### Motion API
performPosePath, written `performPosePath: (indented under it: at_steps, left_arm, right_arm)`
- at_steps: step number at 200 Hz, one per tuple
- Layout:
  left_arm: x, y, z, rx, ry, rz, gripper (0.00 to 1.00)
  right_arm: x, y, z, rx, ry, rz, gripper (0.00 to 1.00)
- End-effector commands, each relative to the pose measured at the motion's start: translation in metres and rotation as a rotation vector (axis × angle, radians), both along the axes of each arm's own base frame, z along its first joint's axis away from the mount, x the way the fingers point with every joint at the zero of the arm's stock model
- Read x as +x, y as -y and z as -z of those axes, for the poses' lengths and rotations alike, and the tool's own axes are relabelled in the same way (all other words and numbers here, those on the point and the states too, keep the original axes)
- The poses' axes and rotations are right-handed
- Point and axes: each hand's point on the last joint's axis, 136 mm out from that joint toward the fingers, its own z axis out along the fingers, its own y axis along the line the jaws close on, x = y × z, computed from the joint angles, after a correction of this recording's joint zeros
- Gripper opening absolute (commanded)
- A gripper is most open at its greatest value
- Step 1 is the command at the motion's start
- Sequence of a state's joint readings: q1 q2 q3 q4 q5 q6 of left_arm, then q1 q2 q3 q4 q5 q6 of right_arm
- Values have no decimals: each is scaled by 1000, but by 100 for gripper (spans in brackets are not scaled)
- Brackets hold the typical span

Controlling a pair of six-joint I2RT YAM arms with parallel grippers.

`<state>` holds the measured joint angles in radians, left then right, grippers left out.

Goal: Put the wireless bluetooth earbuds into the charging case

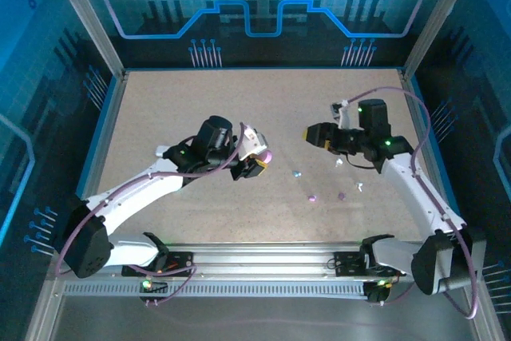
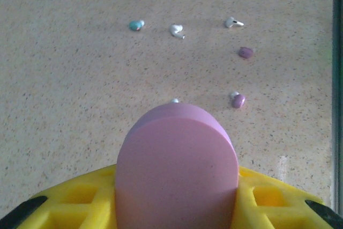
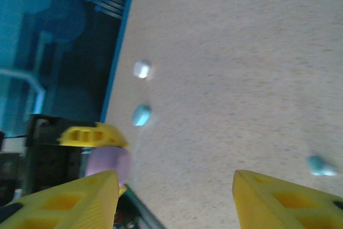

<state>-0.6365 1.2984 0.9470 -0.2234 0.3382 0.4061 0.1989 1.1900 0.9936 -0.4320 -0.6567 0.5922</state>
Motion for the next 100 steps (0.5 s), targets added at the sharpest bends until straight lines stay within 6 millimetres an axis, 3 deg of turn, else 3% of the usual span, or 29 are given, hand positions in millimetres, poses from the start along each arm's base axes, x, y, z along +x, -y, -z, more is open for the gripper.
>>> performPosePath:
  at_steps: [1, 43, 100]
  left_arm:
    - [-6, 8, -24, -37, 84, 74, 35]
    - [-7, 8, -27, -34, 99, 71, 35]
    - [-8, 7, -30, -38, 114, 70, 35]
  right_arm:
    - [-15, -27, -10, 19, -56, -105, 59]
    - [-25, -64, -13, 26, -74, -218, 59]
    - [-34, -83, -7, 35, -131, -301, 59]
